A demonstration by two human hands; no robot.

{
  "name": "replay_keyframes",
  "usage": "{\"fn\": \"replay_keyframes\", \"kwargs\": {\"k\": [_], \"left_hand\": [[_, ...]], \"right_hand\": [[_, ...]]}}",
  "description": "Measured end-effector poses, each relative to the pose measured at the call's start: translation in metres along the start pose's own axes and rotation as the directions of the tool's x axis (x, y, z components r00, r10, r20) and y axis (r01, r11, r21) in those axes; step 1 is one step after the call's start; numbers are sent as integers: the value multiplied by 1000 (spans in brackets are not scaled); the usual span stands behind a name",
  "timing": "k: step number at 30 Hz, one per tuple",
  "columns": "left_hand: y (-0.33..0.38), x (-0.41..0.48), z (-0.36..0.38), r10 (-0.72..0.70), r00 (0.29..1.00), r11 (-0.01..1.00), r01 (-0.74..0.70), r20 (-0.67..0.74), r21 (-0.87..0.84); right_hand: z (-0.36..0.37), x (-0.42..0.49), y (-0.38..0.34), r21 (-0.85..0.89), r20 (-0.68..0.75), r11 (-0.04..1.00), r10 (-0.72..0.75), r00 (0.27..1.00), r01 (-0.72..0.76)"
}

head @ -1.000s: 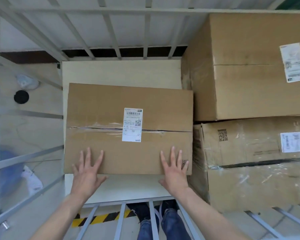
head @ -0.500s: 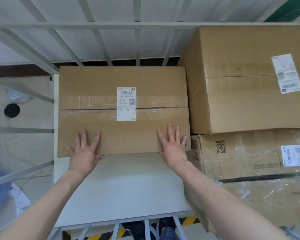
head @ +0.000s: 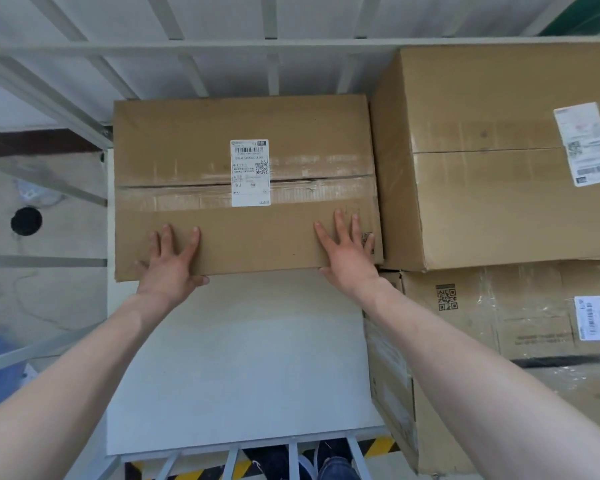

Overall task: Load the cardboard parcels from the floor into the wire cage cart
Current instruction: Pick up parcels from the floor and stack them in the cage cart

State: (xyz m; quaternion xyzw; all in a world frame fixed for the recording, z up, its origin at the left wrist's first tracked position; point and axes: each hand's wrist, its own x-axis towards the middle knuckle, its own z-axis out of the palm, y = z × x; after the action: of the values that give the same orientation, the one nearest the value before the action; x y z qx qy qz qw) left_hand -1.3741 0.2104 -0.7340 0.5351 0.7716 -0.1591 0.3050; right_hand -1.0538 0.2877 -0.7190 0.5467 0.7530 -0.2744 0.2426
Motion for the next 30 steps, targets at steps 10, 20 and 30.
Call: {"fn": "replay_keyframes", "kwargs": {"k": [10, 20, 30], "left_hand": [[79, -106, -49, 144, 990, 979, -143, -6, -146], [194, -359, -174, 397, 918, 905, -391, 5, -168], [289, -558, -232, 786, 617, 618, -785, 45, -39]], "right_hand": [[-44, -122, 8, 5, -68, 995, -98, 993, 98], [-170, -420, 38, 150, -192, 989, 42, 980, -13], [-187, -685, 54, 414, -315, 846, 480, 819, -337]]}}
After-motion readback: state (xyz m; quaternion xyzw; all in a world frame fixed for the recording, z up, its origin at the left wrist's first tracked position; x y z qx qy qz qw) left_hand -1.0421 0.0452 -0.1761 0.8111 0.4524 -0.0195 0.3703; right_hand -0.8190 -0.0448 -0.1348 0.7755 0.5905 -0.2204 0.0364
